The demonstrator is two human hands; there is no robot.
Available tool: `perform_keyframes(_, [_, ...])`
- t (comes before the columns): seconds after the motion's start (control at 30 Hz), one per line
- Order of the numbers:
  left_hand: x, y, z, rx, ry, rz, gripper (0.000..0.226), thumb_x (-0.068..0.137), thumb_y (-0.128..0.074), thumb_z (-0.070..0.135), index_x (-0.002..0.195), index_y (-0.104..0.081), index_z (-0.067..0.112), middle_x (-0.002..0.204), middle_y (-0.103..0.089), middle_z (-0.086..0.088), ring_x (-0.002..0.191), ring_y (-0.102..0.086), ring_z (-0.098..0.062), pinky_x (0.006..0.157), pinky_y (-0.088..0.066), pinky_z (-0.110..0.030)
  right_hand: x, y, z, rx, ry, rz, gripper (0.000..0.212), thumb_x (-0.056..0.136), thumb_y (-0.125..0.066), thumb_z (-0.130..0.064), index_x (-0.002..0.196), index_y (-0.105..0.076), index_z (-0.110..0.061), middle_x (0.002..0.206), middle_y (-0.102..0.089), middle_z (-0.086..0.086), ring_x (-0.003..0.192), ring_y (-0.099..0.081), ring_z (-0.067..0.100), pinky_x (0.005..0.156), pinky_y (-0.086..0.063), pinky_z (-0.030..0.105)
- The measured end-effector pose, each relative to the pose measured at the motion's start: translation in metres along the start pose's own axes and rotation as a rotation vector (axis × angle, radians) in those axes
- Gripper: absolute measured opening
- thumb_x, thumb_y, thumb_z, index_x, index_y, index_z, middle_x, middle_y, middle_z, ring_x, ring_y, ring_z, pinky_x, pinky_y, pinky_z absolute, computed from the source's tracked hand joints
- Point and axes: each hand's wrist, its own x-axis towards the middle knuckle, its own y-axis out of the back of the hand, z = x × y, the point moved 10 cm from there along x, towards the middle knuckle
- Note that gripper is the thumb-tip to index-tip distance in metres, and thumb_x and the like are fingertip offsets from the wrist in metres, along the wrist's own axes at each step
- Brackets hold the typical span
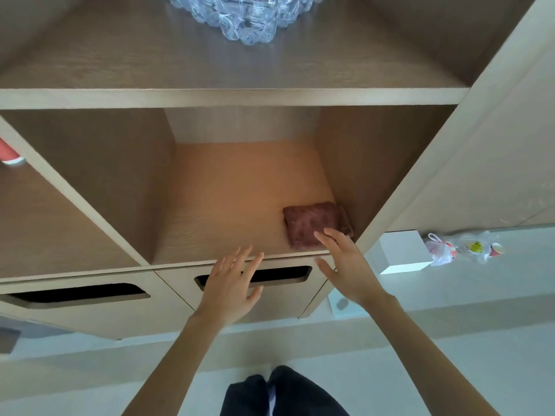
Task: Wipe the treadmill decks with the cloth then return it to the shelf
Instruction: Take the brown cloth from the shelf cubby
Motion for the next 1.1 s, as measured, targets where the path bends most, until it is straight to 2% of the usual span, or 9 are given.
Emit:
perform_keyframes(0.13, [0.025, -0.026, -0.013, -0.029, 0.029, -0.049, 0.062, 0.091, -0.044, 0.047, 0.146, -0.026, 0.024, 0.155, -0.020, -0.006, 0.142, -0.018, -0.026, 0.113, -0.022, -0.048, 0.046, -0.012, 0.021, -0.125, 0.024, -0.011, 0.050, 0.094, -0.054, -0.029, 0.141, -0.043, -0.015, 0.145, -0.041, 0.015, 0.138, -0.030, 0.034, 0.115, -0.016, 0.049])
perform_keyframes(0.23, [0.031, -0.041, -0.028, -0.042, 0.047, -0.063, 0.059, 0.094, -0.041, 0.045, 0.147, -0.024, 0.026, 0.156, -0.015, -0.002, 0.144, -0.007, -0.019, 0.117, -0.008, -0.046, 0.062, -0.035, 0.054, -0.110, -0.144, -0.094, 0.058, 0.095, -0.048, -0.042, 0.147, -0.028, -0.026, 0.155, -0.025, 0.007, 0.144, -0.013, 0.033, 0.116, -0.012, 0.045])
perform_keyframes(0.37, [0.032, -0.043, -0.041, -0.074, 0.014, -0.022, 0.050, 0.096, -0.039, 0.039, 0.144, -0.028, 0.034, 0.155, -0.019, 0.006, 0.143, -0.003, -0.011, 0.117, 0.002, -0.039, 0.067, -0.059, 0.055, -0.220, -0.132, -0.121, 0.065, 0.090, -0.047, -0.057, 0.147, -0.025, -0.035, 0.158, -0.016, 0.005, 0.143, -0.002, 0.039, 0.115, -0.003, 0.052])
perform_keyframes(0.6, [0.039, -0.041, -0.063, -0.106, 0.137, 0.023, 0.056, 0.092, -0.014, 0.050, 0.143, -0.031, 0.034, 0.153, -0.022, 0.009, 0.143, -0.005, -0.009, 0.117, -0.001, -0.038, 0.079, -0.069, 0.031, -0.157, -0.010, -0.098, 0.071, 0.082, -0.031, -0.069, 0.143, -0.036, -0.035, 0.155, -0.026, 0.001, 0.142, -0.011, 0.040, 0.110, -0.012, 0.059])
perform_keyframes(0.73, [0.046, -0.044, -0.070, -0.085, 0.175, 0.005, 0.056, 0.093, -0.014, 0.050, 0.145, -0.026, 0.033, 0.154, -0.019, 0.009, 0.143, -0.002, -0.008, 0.117, 0.001, -0.037, 0.090, -0.078, 0.007, -0.027, 0.201, -0.152, 0.048, 0.089, -0.050, -0.053, 0.134, -0.049, -0.036, 0.151, -0.033, -0.007, 0.144, -0.009, 0.030, 0.116, -0.005, 0.052])
perform_keyframes(0.8, [0.044, -0.044, -0.075, -0.088, 0.197, 0.021, 0.057, 0.092, -0.014, 0.050, 0.145, -0.025, 0.032, 0.154, -0.020, 0.009, 0.143, -0.003, -0.008, 0.117, 0.000, -0.038, 0.101, -0.076, 0.007, 0.035, 0.148, -0.134, 0.045, 0.091, -0.048, -0.053, 0.132, -0.049, -0.034, 0.150, -0.034, -0.010, 0.144, -0.008, 0.024, 0.117, 0.000, 0.049])
perform_keyframes(0.9, [0.039, -0.041, -0.081, -0.104, 0.240, 0.057, 0.057, 0.091, -0.020, 0.050, 0.144, -0.028, 0.031, 0.153, -0.023, 0.008, 0.142, -0.008, -0.010, 0.116, 0.000, -0.037, 0.113, -0.072, 0.015, 0.113, -0.091, -0.054, 0.067, 0.086, -0.040, -0.067, 0.139, -0.040, -0.027, 0.151, -0.032, -0.003, 0.143, -0.011, 0.025, 0.116, -0.003, 0.051])
perform_keyframes(0.97, [0.036, -0.041, -0.082, -0.103, 0.245, 0.060, 0.057, 0.091, -0.022, 0.049, 0.144, -0.030, 0.030, 0.153, -0.024, 0.007, 0.142, -0.010, -0.012, 0.116, 0.001, -0.036, 0.114, -0.083, 0.011, 0.039, -0.134, -0.078, 0.075, 0.084, -0.043, -0.069, 0.144, -0.033, -0.025, 0.153, -0.028, 0.001, 0.143, -0.011, 0.029, 0.115, -0.002, 0.053])
perform_keyframes(1.1, [0.035, -0.046, -0.085, -0.086, 0.248, 0.026, 0.060, 0.090, -0.015, 0.051, 0.146, -0.023, 0.031, 0.155, -0.014, 0.009, 0.143, 0.001, -0.010, 0.116, 0.004, -0.037, 0.112, -0.084, 0.000, -0.150, -0.033, 0.029, 0.073, 0.076, -0.064, -0.061, 0.135, -0.051, -0.020, 0.140, -0.049, 0.007, 0.131, -0.036, 0.040, 0.103, -0.026, 0.059])
